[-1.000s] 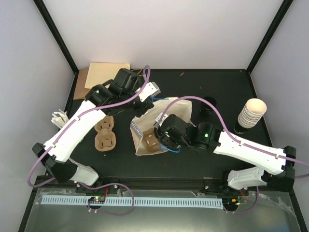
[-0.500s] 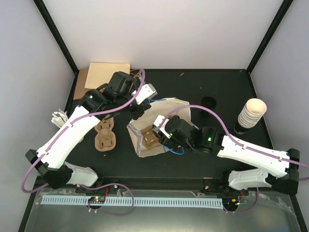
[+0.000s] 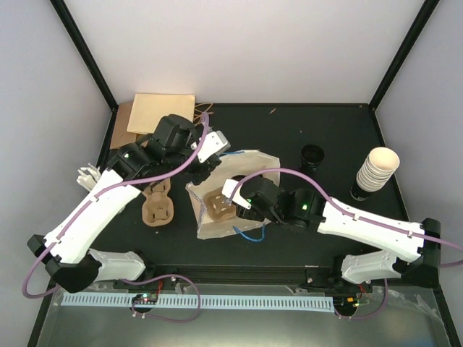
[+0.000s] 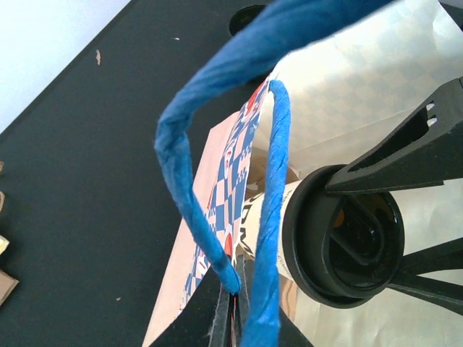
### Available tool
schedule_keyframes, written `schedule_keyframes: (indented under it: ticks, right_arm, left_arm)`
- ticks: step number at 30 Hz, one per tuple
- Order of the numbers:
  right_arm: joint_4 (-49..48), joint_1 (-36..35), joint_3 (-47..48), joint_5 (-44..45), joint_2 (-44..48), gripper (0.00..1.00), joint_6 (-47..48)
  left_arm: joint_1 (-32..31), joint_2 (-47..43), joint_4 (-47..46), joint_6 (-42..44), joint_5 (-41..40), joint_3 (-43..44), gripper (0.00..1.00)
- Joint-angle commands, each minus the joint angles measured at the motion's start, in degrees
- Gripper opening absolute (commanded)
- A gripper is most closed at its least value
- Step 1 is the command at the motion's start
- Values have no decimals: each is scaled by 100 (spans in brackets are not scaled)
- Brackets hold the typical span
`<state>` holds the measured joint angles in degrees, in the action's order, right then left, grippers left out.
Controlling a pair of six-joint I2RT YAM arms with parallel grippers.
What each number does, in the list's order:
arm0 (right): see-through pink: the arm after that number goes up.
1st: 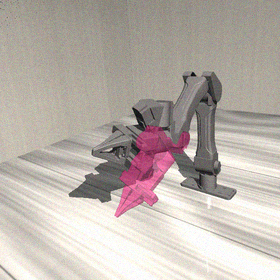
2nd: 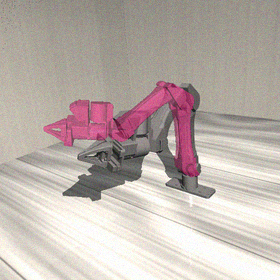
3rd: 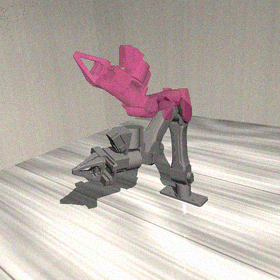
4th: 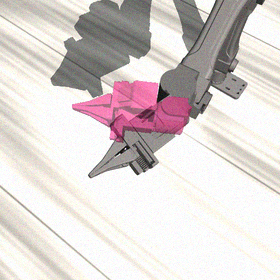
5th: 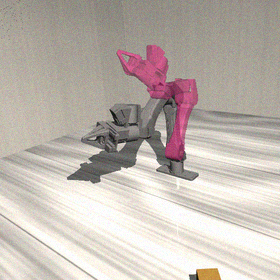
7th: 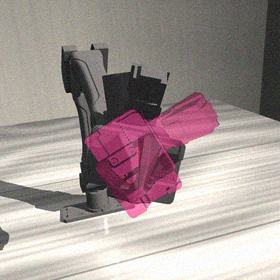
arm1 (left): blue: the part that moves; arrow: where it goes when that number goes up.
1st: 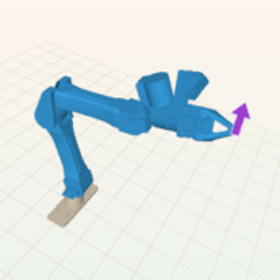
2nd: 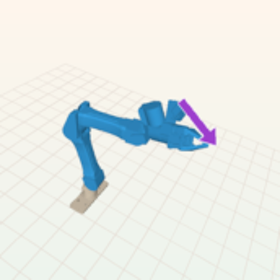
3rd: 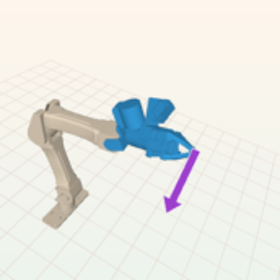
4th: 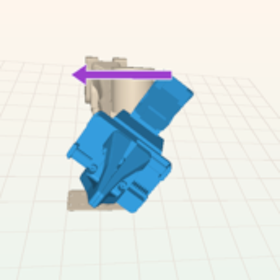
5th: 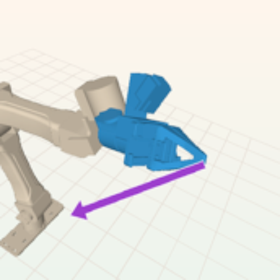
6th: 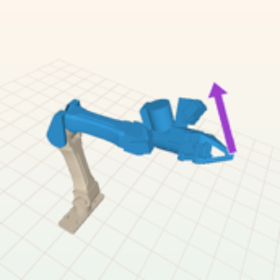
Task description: Pack the takeout coffee
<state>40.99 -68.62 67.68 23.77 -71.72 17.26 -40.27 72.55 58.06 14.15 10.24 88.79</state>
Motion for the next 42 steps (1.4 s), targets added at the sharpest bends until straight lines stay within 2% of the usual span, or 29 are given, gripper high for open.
schedule_keyframes:
  ticks: [1,12,18,21,27,32,42]
  right_arm:
    - [-245,-23,-112,-84,47,56,705]
    - [-398,-292,-552,-474,-12,56,1336]
    - [-789,-566,-1143,-456,253,56,1966]
    - [-1047,-575,-1368,-478,452,51,2317]
    - [-1142,-579,-1330,-429,472,54,2447]
    - [-1083,-576,-1307,-484,244,52,2357]
    - [-1451,-1054,-1827,-513,336,51,2344]
  left_arm:
    - [-44,-248,-337,114,-337,-142,1]
    - [-58,-541,-682,123,-782,-556,2]
    - [-118,-705,-812,114,-553,-727,2]
    - [-241,-800,-917,138,-312,-865,2]
    - [-514,-1068,-1102,165,-286,-1256,2]
    - [-647,-1258,-1285,120,-314,-1479,2]
    - [-690,-1110,-1254,21,-429,-1198,2]
